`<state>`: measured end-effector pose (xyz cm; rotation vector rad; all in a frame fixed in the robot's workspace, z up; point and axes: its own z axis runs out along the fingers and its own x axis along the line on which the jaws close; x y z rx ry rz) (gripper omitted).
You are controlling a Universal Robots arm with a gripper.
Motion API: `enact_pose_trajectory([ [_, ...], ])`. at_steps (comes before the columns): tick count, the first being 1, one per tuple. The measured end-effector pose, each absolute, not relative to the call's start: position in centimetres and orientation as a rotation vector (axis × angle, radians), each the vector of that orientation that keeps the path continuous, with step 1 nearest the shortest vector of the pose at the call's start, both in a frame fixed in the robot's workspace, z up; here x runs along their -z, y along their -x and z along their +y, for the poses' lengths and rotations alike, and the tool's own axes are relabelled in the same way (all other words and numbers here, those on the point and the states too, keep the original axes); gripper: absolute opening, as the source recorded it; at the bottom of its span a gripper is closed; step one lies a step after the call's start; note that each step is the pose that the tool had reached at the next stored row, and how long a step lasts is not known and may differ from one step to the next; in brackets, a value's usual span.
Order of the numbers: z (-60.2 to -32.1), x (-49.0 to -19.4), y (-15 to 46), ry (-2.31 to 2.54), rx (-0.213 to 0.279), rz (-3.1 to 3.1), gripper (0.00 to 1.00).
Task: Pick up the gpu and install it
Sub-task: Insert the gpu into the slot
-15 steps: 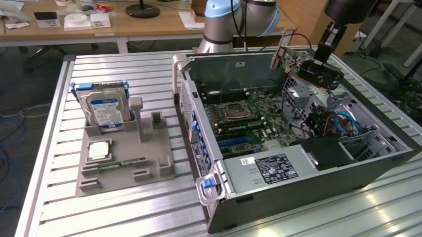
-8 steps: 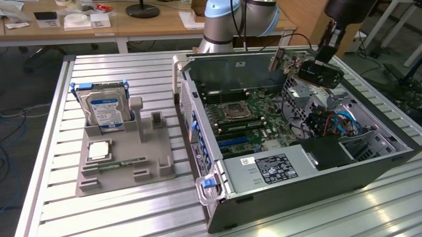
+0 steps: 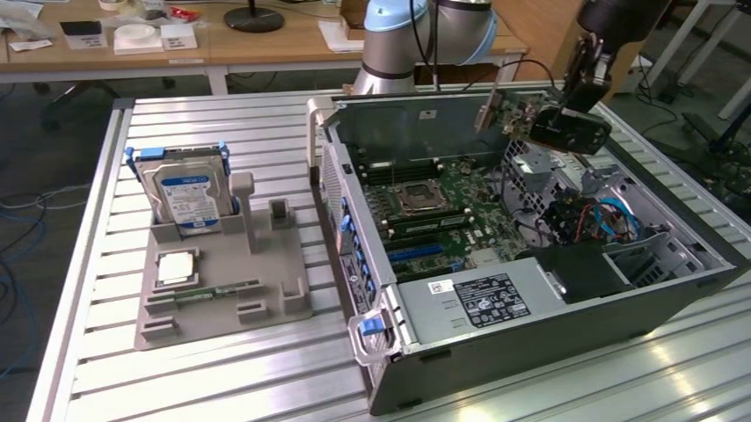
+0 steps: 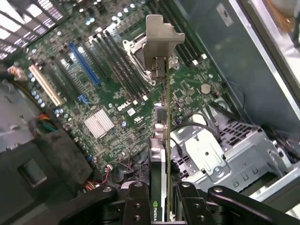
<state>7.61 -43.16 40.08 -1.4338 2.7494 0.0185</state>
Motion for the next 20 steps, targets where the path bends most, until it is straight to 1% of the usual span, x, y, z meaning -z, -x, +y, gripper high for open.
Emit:
enact_pose_trajectory([
  [20,-43.16,-40.06,-7.61,1.894,-0.028,2.459,0.27],
])
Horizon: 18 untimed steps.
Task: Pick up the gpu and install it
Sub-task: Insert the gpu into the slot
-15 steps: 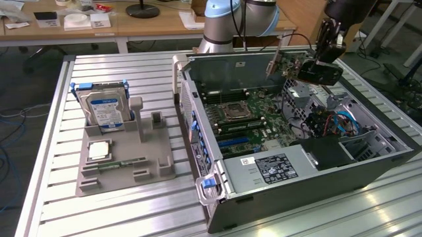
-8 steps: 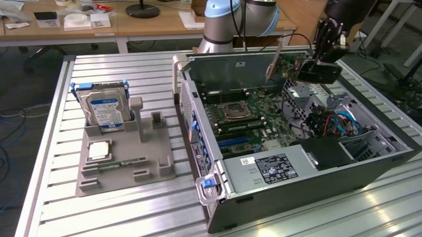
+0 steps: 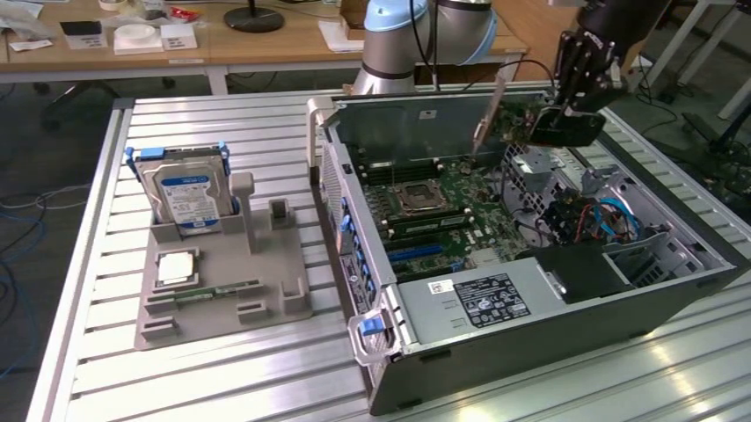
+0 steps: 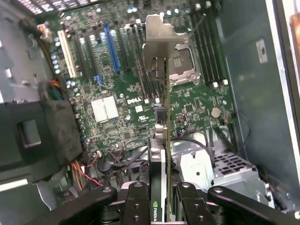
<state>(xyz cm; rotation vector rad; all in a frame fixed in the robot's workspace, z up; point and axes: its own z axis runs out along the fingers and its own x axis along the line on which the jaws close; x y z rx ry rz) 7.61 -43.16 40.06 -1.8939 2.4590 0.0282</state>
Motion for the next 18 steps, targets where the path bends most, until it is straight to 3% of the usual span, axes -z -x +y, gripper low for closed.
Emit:
enact_pose_trajectory([
  [18,-43.16,-40.03,-7.61,2.144,-0.034,2.247,0.27],
])
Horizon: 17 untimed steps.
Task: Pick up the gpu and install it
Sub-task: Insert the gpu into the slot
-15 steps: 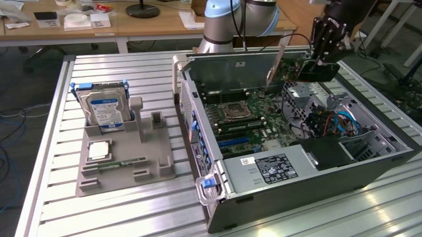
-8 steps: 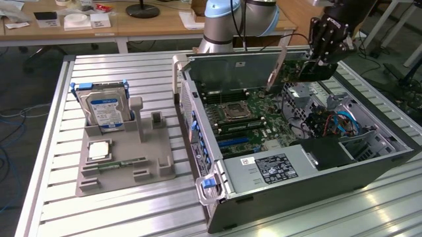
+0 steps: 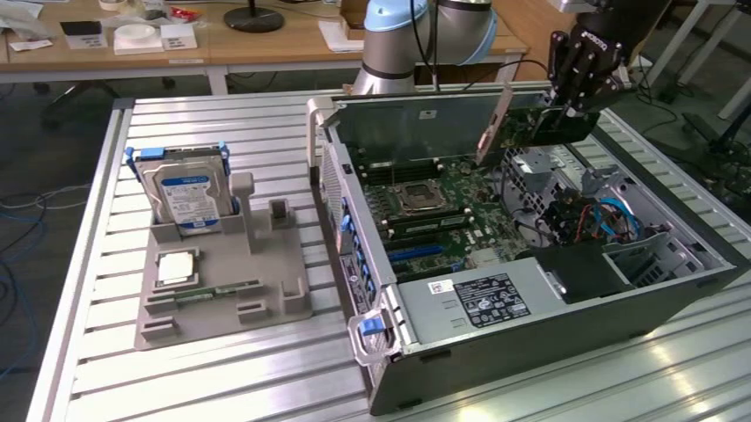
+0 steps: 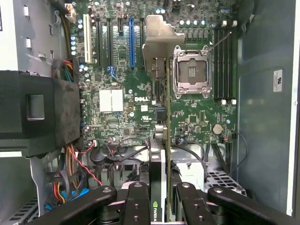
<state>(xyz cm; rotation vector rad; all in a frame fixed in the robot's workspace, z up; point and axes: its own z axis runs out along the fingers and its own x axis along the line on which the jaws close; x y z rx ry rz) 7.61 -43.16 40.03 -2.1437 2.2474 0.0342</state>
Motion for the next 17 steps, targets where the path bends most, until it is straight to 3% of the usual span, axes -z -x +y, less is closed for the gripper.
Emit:
enact_pose_trajectory([
  [17,-43.1,-39.9,-3.2,2.135,-0.034,2.255,0.27],
])
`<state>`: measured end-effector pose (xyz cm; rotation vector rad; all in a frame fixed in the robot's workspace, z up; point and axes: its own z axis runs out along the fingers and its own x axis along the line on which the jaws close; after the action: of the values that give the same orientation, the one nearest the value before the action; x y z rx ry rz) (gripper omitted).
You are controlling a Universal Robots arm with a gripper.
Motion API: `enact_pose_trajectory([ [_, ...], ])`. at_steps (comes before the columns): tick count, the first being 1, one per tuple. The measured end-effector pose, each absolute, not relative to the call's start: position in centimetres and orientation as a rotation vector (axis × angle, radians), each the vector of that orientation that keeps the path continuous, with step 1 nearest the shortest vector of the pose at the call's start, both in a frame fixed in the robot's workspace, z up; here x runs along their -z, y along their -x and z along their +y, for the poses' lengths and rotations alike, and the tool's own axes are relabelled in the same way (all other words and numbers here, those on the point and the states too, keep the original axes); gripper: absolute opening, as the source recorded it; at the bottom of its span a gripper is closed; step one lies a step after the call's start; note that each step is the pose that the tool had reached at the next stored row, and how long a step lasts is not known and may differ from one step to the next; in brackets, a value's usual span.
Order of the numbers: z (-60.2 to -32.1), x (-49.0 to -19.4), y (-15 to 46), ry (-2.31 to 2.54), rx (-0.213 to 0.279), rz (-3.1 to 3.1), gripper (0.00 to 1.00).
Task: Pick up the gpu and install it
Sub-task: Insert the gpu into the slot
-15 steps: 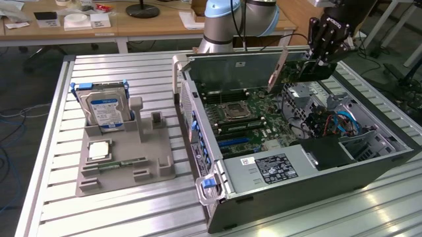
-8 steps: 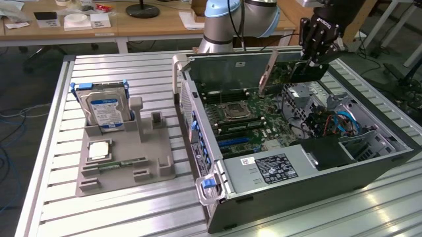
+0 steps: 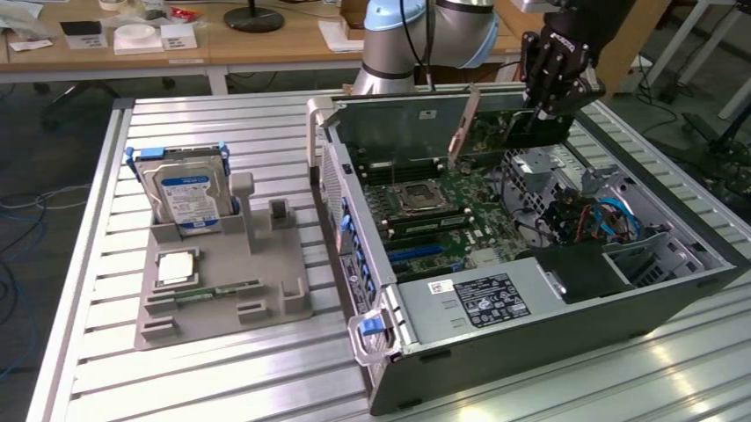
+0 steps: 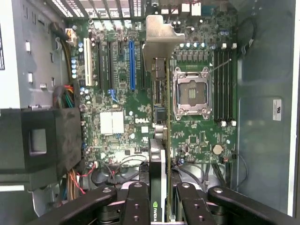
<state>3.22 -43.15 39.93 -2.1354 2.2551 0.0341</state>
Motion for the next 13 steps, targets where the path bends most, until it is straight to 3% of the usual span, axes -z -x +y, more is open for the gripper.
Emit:
enact_pose_trajectory([
  [13,-43.49,-39.88,-2.10,2.134,-0.034,2.257,0.27],
])
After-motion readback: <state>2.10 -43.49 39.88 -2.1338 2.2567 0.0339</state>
